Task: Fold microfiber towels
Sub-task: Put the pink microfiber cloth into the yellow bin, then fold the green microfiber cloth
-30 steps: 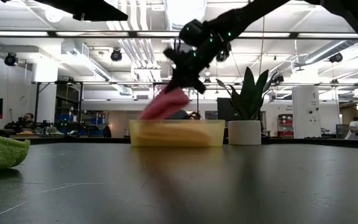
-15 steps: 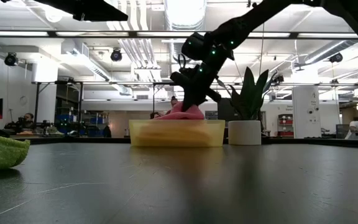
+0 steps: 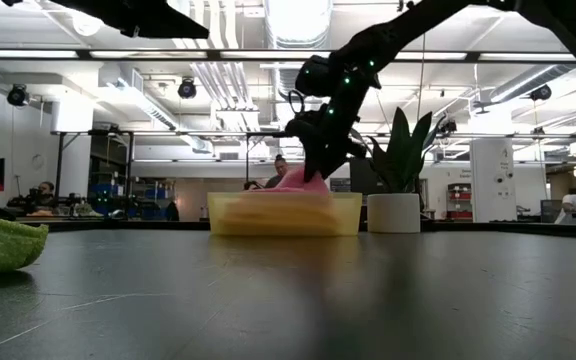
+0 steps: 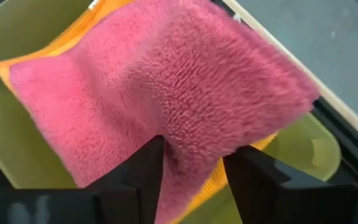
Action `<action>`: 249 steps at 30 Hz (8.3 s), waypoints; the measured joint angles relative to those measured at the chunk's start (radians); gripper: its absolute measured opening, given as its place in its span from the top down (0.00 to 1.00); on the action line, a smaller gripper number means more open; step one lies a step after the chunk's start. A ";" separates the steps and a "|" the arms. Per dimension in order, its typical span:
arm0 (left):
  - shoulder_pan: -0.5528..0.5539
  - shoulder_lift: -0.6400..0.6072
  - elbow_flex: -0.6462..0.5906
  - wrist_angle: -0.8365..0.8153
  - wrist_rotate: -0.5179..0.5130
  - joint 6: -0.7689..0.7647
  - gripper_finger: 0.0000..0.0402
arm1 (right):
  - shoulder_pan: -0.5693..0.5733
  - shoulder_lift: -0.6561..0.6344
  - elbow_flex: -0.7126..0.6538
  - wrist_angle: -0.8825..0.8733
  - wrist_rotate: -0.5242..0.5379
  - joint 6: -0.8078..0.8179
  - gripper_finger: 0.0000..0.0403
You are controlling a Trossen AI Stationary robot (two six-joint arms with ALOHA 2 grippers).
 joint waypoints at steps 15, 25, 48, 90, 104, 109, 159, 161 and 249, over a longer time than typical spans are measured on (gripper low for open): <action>0.395 0.209 0.068 0.067 0.476 0.000 1.00 | -0.028 -0.005 0.306 -0.232 0.046 -0.287 0.66; 0.729 0.559 0.194 0.171 0.864 -0.005 1.00 | -0.035 -0.001 0.192 0.018 0.014 -0.430 0.97; 0.750 0.914 0.347 0.093 0.865 -0.217 1.00 | -0.040 0.109 -0.082 0.404 0.006 -0.392 0.98; 0.823 0.964 0.394 0.125 0.643 -0.121 1.00 | -0.017 0.042 -0.198 0.263 -0.165 -0.368 0.98; 0.824 0.873 0.394 0.076 0.634 -0.135 1.00 | -0.018 0.009 -0.151 0.213 -0.136 -0.418 0.98; 0.836 0.877 0.397 0.114 0.615 -0.109 1.00 | -0.024 -0.001 -0.126 0.239 0.022 -0.465 0.98; 0.727 0.797 0.316 -0.162 0.747 -0.061 1.00 | 0.039 -0.039 -0.264 0.152 -0.163 -0.361 0.98; 0.727 0.797 0.316 -0.162 0.747 -0.061 1.00 | 0.035 -0.039 -0.277 0.157 -0.163 -0.361 0.98; -0.543 0.868 0.537 -0.826 0.390 -1.188 0.65 | 0.510 -0.635 -0.885 1.013 -0.029 -0.385 0.98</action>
